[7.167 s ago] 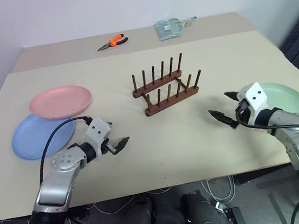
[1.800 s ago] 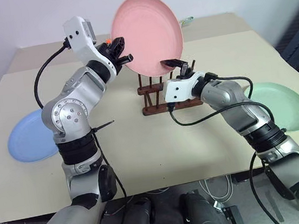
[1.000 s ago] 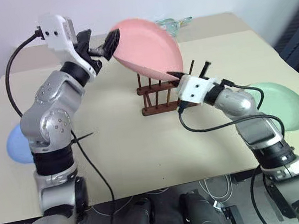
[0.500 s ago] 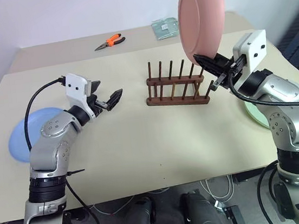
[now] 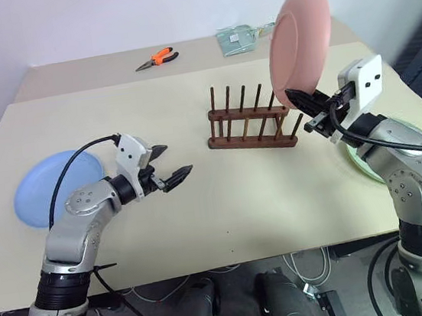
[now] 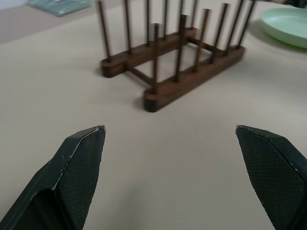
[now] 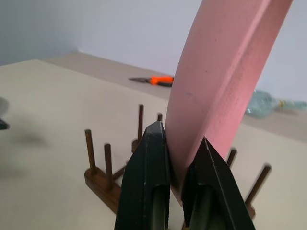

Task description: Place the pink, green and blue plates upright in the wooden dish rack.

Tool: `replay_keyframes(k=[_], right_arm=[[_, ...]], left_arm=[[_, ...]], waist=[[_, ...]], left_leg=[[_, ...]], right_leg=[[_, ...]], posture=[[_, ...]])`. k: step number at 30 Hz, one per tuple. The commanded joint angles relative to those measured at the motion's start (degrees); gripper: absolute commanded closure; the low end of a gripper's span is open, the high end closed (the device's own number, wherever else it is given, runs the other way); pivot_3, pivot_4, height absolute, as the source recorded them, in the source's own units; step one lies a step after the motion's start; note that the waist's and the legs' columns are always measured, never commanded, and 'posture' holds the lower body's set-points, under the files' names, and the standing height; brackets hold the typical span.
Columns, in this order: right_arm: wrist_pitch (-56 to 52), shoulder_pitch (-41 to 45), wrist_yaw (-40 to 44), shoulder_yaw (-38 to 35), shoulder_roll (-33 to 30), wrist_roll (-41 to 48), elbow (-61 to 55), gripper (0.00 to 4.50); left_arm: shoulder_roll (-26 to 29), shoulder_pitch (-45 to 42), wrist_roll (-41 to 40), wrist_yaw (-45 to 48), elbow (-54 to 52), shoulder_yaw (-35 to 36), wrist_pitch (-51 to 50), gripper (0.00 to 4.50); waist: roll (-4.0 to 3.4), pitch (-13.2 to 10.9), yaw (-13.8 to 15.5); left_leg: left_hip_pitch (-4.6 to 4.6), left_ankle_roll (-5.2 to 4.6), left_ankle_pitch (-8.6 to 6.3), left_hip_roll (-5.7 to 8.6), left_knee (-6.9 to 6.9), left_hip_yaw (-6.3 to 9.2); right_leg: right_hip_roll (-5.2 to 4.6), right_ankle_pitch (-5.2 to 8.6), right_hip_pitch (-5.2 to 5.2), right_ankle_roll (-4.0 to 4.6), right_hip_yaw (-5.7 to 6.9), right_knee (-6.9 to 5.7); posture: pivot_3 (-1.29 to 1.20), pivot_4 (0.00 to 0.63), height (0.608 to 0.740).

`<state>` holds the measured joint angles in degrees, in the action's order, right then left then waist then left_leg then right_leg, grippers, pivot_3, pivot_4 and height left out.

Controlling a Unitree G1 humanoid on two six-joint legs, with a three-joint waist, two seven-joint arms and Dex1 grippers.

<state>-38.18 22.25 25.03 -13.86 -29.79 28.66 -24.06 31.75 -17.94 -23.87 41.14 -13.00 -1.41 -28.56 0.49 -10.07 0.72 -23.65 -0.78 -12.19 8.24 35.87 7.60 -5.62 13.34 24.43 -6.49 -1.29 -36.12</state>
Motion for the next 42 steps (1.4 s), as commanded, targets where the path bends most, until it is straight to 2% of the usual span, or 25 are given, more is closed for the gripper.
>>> replay_keyframes(k=[1,15,16,17,22,25,28,30,32,36,42], right_arm=[[0.2,-0.6,-1.6,-1.6,0.2,0.7,-2.6,4.50],[-3.6,-1.9,-2.7,-1.6,1.0,3.8,1.4,4.50],[-2.8,-1.7,-2.5,-1.6,0.8,3.3,2.4,3.64],[-2.1,-1.4,-2.5,-1.6,0.6,2.7,3.2,3.34],[3.3,-1.8,-1.5,-0.1,-2.2,-2.6,3.7,0.89],[6.2,-2.9,0.5,-2.0,-3.9,-2.7,2.3,0.89],[7.2,-5.8,4.0,-7.8,-6.9,0.2,0.0,0.89],[6.1,-10.0,6.5,-13.0,-9.6,2.0,-0.4,0.89],[5.8,-15.7,8.7,-14.6,-12.8,0.2,-0.1,0.89],[8.5,-26.1,6.9,-9.0,-17.6,-11.6,3.3,0.89],[11.1,-28.3,-0.1,-1.5,-17.2,-23.9,10.3,0.89]], left_arm=[[0.0,0.0,1.0,0.4,-2.0,-0.4,1.3,0.04],[-1.0,1.4,2.6,1.0,-2.8,-2.2,2.3,0.04],[-1.2,1.6,2.8,1.0,-2.8,-2.5,2.4,0.00],[-1.2,1.7,3.0,1.0,-2.8,-2.6,2.5,0.00],[-1.7,2.1,3.4,1.3,-2.9,-3.1,2.7,0.00],[-2.0,2.1,3.5,1.6,-2.8,-3.4,2.7,0.00],[-2.5,2.0,3.6,1.9,-2.2,-3.9,3.1,0.00],[-2.8,1.6,3.8,2.5,-1.2,-4.4,3.6,0.00],[-3.0,1.1,3.9,3.2,-0.3,-4.9,4.0,0.00],[-3.9,-0.2,4.8,4.6,1.9,-6.5,5.5,0.00],[-5.4,-1.8,6.0,5.5,4.0,-7.9,7.0,0.00]], waist=[[0.00,0.0,-0.1],[0.00,0.0,-0.1],[0.00,0.0,0.0],[0.00,0.0,0.0],[-0.01,0.0,0.0],[-0.01,0.0,0.0],[-0.01,0.0,0.1],[-0.01,0.0,0.3],[-0.01,0.0,0.4],[-0.03,0.0,0.0],[-0.14,0.0,-0.2]], left_leg=[[0.00,-0.02,0.01,0.00,0.00,0.00],[0.00,-0.05,0.03,-0.01,-0.02,0.00],[0.00,-0.05,0.03,-0.01,-0.02,0.00],[0.00,-0.05,0.03,-0.01,-0.01,0.00],[-0.01,-0.05,0.02,-0.01,-0.01,0.00],[-0.01,-0.05,0.02,-0.01,-0.02,0.00],[-0.05,-0.05,0.02,-0.01,-0.01,0.01],[-0.12,-0.07,0.01,-0.01,0.03,0.02],[-0.17,-0.11,-0.01,-0.01,0.08,0.03],[-0.16,-0.11,-0.03,-0.01,0.10,0.02],[-0.13,-0.10,-0.03,-0.04,0.14,-0.09]], right_leg=[[0.00,0.00,0.01,0.00,0.00,0.00],[0.00,0.00,0.01,-0.01,0.00,0.01],[0.01,0.00,0.01,-0.01,0.00,0.01],[0.01,0.00,0.01,-0.01,0.01,0.01],[0.00,0.00,0.00,-0.01,0.02,0.03],[0.00,0.00,0.00,-0.02,0.02,0.03],[-0.01,0.01,0.00,-0.02,0.03,0.05],[-0.01,0.01,0.00,-0.03,0.07,0.08],[-0.02,0.01,0.00,-0.03,0.10,0.11],[-0.03,0.02,-0.01,-0.02,0.11,0.10],[-0.02,0.04,0.01,0.00,0.01,0.07]], posture=[[0.00,0.150,0.719],[0.00,0.150,0.719],[0.00,0.150,0.719],[0.00,0.150,0.719],[0.00,0.150,0.719],[0.00,0.150,0.719],[0.00,0.150,0.719],[0.00,0.150,0.719],[0.00,0.150,0.719],[0.00,0.150,0.719],[0.00,0.150,0.719]])
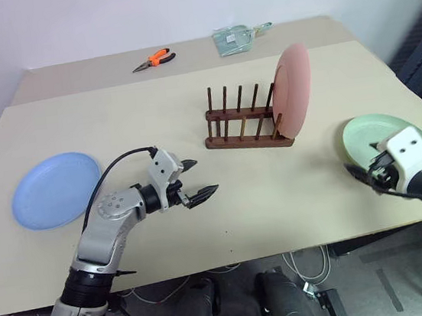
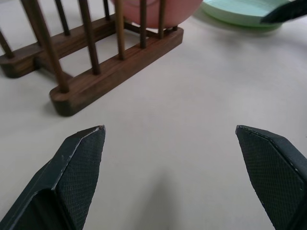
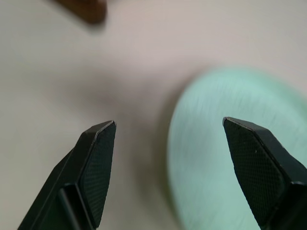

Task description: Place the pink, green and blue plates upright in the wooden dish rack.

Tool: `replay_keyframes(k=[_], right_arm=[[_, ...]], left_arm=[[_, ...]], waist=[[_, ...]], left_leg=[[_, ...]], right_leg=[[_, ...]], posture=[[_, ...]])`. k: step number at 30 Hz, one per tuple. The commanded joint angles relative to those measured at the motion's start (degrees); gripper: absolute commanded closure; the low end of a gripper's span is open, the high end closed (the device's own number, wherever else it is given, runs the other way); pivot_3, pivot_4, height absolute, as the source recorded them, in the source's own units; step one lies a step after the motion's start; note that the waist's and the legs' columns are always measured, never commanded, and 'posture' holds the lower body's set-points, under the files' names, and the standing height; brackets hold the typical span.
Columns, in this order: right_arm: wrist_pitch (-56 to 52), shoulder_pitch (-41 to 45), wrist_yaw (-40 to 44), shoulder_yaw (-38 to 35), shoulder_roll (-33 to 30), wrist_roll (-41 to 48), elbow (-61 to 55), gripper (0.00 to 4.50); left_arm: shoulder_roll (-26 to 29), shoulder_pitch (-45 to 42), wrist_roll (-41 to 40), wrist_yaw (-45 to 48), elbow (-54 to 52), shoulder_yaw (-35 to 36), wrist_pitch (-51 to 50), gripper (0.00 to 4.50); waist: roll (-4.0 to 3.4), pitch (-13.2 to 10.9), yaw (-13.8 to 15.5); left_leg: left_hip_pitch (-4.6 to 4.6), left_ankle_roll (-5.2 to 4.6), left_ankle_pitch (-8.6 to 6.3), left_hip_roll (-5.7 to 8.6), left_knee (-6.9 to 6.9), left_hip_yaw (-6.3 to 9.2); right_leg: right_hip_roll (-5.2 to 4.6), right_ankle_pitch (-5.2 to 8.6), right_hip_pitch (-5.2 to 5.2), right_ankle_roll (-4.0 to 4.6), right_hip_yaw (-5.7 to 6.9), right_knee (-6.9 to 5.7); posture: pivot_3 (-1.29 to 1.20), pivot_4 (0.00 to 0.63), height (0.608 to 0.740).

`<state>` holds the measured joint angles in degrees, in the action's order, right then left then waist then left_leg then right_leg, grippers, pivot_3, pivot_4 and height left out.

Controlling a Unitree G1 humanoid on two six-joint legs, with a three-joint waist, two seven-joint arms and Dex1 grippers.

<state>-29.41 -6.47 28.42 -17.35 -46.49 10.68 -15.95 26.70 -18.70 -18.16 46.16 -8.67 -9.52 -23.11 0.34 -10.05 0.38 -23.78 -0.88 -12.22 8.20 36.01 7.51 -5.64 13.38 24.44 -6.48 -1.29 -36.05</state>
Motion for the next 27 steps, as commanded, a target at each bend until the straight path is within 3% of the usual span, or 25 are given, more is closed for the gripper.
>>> replay_keyframes(k=[1,3,8,9,13,19,22,25,27], right_arm=[[2.9,0.3,-4.2,3.3,-0.9,-8.0,3.8,1.12],[3.0,1.2,-5.4,3.9,-0.3,-9.6,6.1,1.72],[4.3,2.8,-5.1,4.2,0.1,-10.6,8.2,4.21],[5.1,3.1,-5.0,4.3,-0.1,-11.1,8.3,4.47],[9.8,7.5,-7.9,1.8,0.2,-12.1,6.7,4.47],[9.7,27.0,-11.8,-5.4,2.3,-4.3,0.8,4.47],[3.3,39.1,-10.0,-6.7,5.4,8.4,-4.8,4.47],[-6.0,45.2,-7.1,-5.6,9.5,26.3,-12.2,4.47],[-10.1,48.2,-10.4,-4.6,14.8,37.5,-15.6,4.47]], left_arm=[[-0.4,-1.1,0.3,0.6,-0.3,0.1,1.6,0.00],[-0.5,-1.0,0.4,0.7,-0.4,0.1,1.8,0.00],[-0.3,-0.5,0.5,0.6,-1.0,0.2,1.7,0.00],[-0.3,-0.4,0.6,0.5,-1.1,0.2,1.6,0.00],[-0.3,-0.2,1.2,-0.2,-0.9,0.6,2.0,0.00],[-0.3,-0.8,3.1,-1.3,1.1,1.0,4.1,0.00],[-1.0,-1.5,3.2,-2.1,2.2,1.6,5.0,0.00],[-1.3,-2.0,3.8,-3.2,3.4,2.3,6.1,0.00],[-1.4,-2.1,4.4,-3.8,4.2,2.6,6.9,0.00]], waist=[[0.00,0.0,0.4],[0.00,0.0,0.4],[0.01,0.0,0.5],[0.01,0.0,0.5],[-0.01,0.0,0.2],[-0.28,-0.1,0.0],[-0.24,-0.2,0.3],[-0.18,-0.1,0.5],[-0.17,-0.1,0.3]], left_leg=[[0.00,0.00,0.00,0.00,0.00,0.00],[-0.01,-0.02,0.01,0.00,0.00,0.00],[-0.01,-0.01,0.01,0.01,0.05,0.01],[-0.01,-0.02,0.01,0.01,0.04,0.01],[-0.01,-0.02,0.01,0.01,0.02,0.01],[0.01,-0.03,0.02,-0.01,0.01,-0.08],[-0.01,-0.04,0.03,-0.02,-0.03,-0.01],[-0.08,-0.04,0.03,-0.03,-0.03,0.16],[-0.13,-0.05,0.02,-0.02,-0.02,0.19]], right_leg=[[0.00,0.00,0.00,0.00,0.00,0.01],[0.01,0.00,0.00,-0.02,0.01,0.02],[0.01,0.00,-0.04,-0.02,0.03,0.02],[0.01,0.00,-0.04,-0.03,0.03,0.02],[0.02,-0.01,-0.02,-0.04,0.03,0.02],[0.05,-0.02,0.04,-0.06,-0.02,-0.05],[0.05,-0.07,0.06,-0.14,0.00,-0.04],[0.05,-0.10,0.04,-0.17,0.12,-0.01],[0.04,-0.10,0.04,-0.17,0.15,0.02]], posture=[[0.00,0.150,0.719],[0.00,0.150,0.719],[0.00,0.150,0.719],[0.00,0.150,0.719],[0.00,0.150,0.719],[0.00,0.150,0.719],[0.00,0.150,0.719],[0.00,0.150,0.719],[0.00,0.150,0.719]])
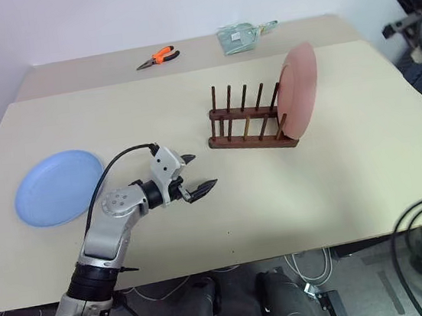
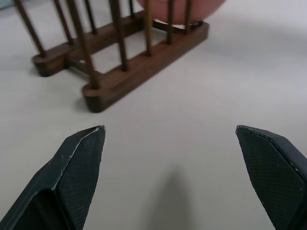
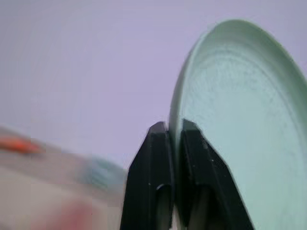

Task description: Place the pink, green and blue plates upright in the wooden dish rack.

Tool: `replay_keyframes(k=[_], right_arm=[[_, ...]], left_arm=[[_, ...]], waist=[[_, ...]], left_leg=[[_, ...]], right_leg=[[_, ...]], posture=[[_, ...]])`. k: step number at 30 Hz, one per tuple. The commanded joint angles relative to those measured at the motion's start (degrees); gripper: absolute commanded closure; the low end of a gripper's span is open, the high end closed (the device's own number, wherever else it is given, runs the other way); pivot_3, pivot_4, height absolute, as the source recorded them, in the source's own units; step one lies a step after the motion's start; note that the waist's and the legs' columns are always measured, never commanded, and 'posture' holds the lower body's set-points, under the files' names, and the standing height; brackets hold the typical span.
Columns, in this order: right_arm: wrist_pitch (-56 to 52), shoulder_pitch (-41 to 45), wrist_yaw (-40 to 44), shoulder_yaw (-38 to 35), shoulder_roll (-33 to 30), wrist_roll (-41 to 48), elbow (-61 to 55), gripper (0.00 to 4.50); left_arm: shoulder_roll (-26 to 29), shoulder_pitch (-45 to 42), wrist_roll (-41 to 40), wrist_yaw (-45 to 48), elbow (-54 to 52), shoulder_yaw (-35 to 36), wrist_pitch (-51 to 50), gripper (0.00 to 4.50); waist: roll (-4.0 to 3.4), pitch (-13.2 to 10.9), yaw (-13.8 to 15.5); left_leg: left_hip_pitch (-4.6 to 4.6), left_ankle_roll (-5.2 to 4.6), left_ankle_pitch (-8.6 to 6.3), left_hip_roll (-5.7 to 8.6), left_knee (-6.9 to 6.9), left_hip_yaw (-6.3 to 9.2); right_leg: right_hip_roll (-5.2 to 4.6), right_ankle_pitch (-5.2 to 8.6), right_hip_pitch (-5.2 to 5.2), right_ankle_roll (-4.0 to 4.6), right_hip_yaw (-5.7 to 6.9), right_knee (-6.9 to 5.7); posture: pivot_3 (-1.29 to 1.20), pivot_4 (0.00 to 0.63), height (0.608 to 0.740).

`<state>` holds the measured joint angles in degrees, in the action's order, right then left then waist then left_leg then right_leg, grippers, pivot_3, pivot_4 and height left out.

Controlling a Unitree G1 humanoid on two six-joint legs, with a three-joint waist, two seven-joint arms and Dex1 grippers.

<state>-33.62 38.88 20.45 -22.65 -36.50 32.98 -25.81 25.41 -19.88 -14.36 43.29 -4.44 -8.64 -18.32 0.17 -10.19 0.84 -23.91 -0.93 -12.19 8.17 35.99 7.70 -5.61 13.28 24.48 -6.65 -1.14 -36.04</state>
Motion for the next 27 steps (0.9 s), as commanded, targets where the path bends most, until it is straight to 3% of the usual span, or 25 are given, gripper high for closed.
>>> replay_keyframes(k=[1,7,24,25,26,27], right_arm=[[-7.2,4.0,-5.1,0.9,7.2,19.1,-6.4,4.47],[-9.8,3.9,-18.3,8.2,22.3,25.7,-3.9,4.47],[-11.5,1.0,-23.9,7.6,26.6,25.4,12.2,4.47],[-11.4,1.1,-23.8,7.7,26.4,24.9,12.7,3.77],[-11.1,1.5,-23.5,7.7,26.1,24.2,13.3,3.51],[-10.7,1.8,-23.2,7.7,25.8,23.5,13.7,2.95]], left_arm=[[-0.2,-0.9,0.8,-1.1,0.2,1.8,2.3,0.00],[-0.3,-0.5,1.1,-1.4,0.1,2.1,3.1,0.00],[0.1,1.9,0.6,-2.3,-3.2,3.1,1.5,0.00],[0.1,2.0,0.6,-2.3,-3.2,3.1,1.5,0.00],[0.1,2.0,0.6,-2.4,-3.3,3.1,1.4,0.00],[0.1,2.1,0.6,-2.4,-3.4,3.1,1.4,0.00]], waist=[[-0.01,0.0,-0.1],[-0.02,0.0,-0.2],[-0.07,0.0,-0.6],[-0.07,0.0,-0.6],[-0.07,0.0,-0.6],[-0.07,0.0,-0.7]], left_leg=[[-0.01,-0.01,0.00,0.00,0.01,0.00],[-0.05,-0.01,0.01,0.02,0.01,-0.01],[-0.05,0.03,0.04,0.06,-0.07,-0.07],[-0.05,0.03,0.04,0.06,-0.07,-0.07],[-0.05,0.03,0.04,0.06,-0.07,-0.07],[-0.05,0.03,0.04,0.06,-0.08,-0.07]], right_leg=[[-0.01,0.00,0.01,0.02,-0.01,0.00],[0.01,0.01,0.14,0.08,-0.05,-0.08],[0.05,-0.05,0.27,0.03,-0.08,-0.19],[0.05,-0.05,0.28,0.03,-0.08,-0.19],[0.05,-0.05,0.28,0.03,-0.08,-0.19],[0.05,-0.05,0.28,0.03,-0.08,-0.19]], posture=[[0.00,0.150,0.719],[0.00,0.150,0.719],[0.00,0.150,0.719],[0.00,0.150,0.719],[0.00,0.150,0.719],[0.00,0.150,0.719]])
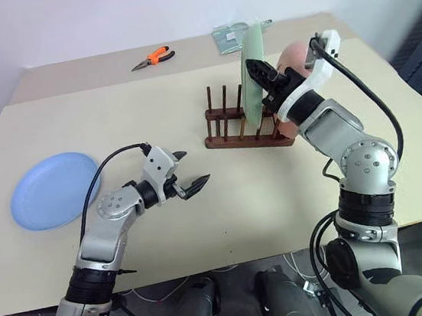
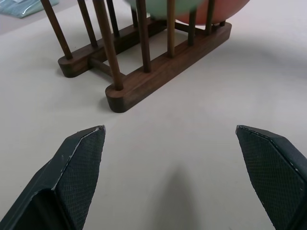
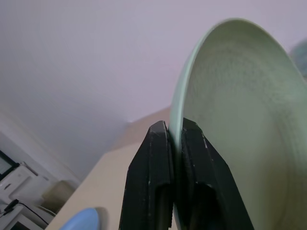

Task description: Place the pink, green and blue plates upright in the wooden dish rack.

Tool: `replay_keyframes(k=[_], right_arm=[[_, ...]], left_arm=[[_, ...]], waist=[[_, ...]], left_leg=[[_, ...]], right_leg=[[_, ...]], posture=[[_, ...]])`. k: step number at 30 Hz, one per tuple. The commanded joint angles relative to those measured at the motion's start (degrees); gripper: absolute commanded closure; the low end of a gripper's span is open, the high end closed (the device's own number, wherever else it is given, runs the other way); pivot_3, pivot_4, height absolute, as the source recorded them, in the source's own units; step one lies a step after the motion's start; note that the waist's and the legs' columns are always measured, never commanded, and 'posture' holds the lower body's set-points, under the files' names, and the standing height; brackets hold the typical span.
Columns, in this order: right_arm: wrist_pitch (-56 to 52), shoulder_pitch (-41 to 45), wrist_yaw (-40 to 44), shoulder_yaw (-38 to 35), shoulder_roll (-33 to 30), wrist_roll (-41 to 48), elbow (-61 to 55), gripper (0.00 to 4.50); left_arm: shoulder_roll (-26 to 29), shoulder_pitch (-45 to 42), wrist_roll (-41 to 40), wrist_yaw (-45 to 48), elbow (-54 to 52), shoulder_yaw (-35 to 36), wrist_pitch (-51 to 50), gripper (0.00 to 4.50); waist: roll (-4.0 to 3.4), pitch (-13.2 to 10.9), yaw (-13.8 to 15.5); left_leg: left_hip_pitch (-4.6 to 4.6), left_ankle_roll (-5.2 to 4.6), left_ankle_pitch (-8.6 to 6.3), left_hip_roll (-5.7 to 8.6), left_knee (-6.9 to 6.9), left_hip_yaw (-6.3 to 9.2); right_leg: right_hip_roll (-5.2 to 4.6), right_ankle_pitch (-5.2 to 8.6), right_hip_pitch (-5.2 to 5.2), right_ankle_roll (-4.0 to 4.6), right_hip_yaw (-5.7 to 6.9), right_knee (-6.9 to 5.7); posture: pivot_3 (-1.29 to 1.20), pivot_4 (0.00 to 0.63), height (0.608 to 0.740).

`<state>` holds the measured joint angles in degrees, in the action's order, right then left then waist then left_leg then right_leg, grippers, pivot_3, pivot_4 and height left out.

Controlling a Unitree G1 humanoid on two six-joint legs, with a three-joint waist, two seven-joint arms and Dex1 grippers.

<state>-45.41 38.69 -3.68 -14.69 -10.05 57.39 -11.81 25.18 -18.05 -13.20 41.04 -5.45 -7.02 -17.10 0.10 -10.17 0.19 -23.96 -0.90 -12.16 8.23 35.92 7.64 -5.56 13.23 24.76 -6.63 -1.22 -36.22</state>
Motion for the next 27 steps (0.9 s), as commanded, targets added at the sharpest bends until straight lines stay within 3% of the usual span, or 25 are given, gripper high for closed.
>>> replay_keyframes(k=[1,4,12,13,15,18,23,27], right_arm=[[2.1,2.3,1.6,0.3,-1.4,-2.7,-0.1,2.53],[6.1,3.2,6.5,4.7,-6.1,-11.4,-1.1,1.03],[17.4,5.1,18.4,12.1,-18.9,-29.4,-3.9,1.03],[18.1,5.0,20.5,11.9,-20.2,-29.7,-5.0,0.75],[19.8,4.4,27.5,13.6,-24.2,-30.4,-8.9,0.09],[22.2,1.8,35.7,20.9,-29.1,-35.3,-13.7,0.03],[26.4,-1.0,38.5,29.1,-26.8,-43.0,-11.9,0.03],[28.6,-1.4,39.6,31.5,-23.3,-46.3,-8.3,0.03]], left_arm=[[0.4,0.3,-0.6,-0.2,-2.4,1.5,0.1,0.00],[0.4,0.3,-0.7,-0.3,-2.5,1.6,-0.6,0.00],[-0.2,0.0,-4.3,-1.6,-3.1,5.2,-4.7,0.00],[-0.2,-0.2,-3.9,-3.0,-2.7,6.4,-4.6,0.00],[-0.1,-1.3,-0.6,-10.4,-0.4,10.5,-3.8,0.00],[-0.2,-3.9,3.5,-24.6,3.7,18.5,-5.2,0.00],[0.0,-7.3,6.5,-45.9,5.8,34.0,-12.7,0.00],[-0.3,-5.7,7.2,-53.2,2.0,40.8,-19.4,0.00]], waist=[[0.00,0.0,0.0],[-0.03,0.0,0.0],[-0.01,0.0,0.1],[-0.01,0.0,0.1],[0.00,0.0,0.1],[0.05,0.0,-0.1],[0.20,0.0,-0.6],[0.24,0.0,-0.7]], left_leg=[[0.00,0.00,0.00,0.00,0.00,0.00],[0.00,0.00,0.00,0.00,0.01,-0.03],[0.00,0.00,0.00,0.00,0.03,-0.04],[0.00,0.00,0.00,0.00,0.03,-0.04],[-0.02,0.00,0.00,0.00,0.03,-0.04],[-0.04,0.00,0.00,-0.02,0.02,-0.03],[-0.03,0.02,-0.01,-0.04,0.11,-0.02],[-0.03,0.04,0.00,-0.02,0.12,-0.03]], right_leg=[[0.00,0.00,0.00,0.00,0.00,0.00],[0.00,0.00,0.01,0.00,0.00,0.00],[-0.01,0.00,0.00,-0.02,0.03,0.02],[-0.01,0.00,-0.01,-0.02,0.03,0.02],[-0.02,0.00,0.00,-0.02,0.02,0.02],[-0.01,0.00,0.03,-0.02,0.03,0.02],[-0.01,-0.01,-0.04,-0.05,0.09,0.05],[0.00,-0.02,-0.04,-0.07,0.09,0.04]], posture=[[0.00,0.150,0.719],[0.00,0.150,0.719],[0.00,0.150,0.719],[0.00,0.150,0.719],[0.00,0.150,0.719],[0.00,0.150,0.719],[0.00,0.150,0.719],[0.00,0.150,0.719]])
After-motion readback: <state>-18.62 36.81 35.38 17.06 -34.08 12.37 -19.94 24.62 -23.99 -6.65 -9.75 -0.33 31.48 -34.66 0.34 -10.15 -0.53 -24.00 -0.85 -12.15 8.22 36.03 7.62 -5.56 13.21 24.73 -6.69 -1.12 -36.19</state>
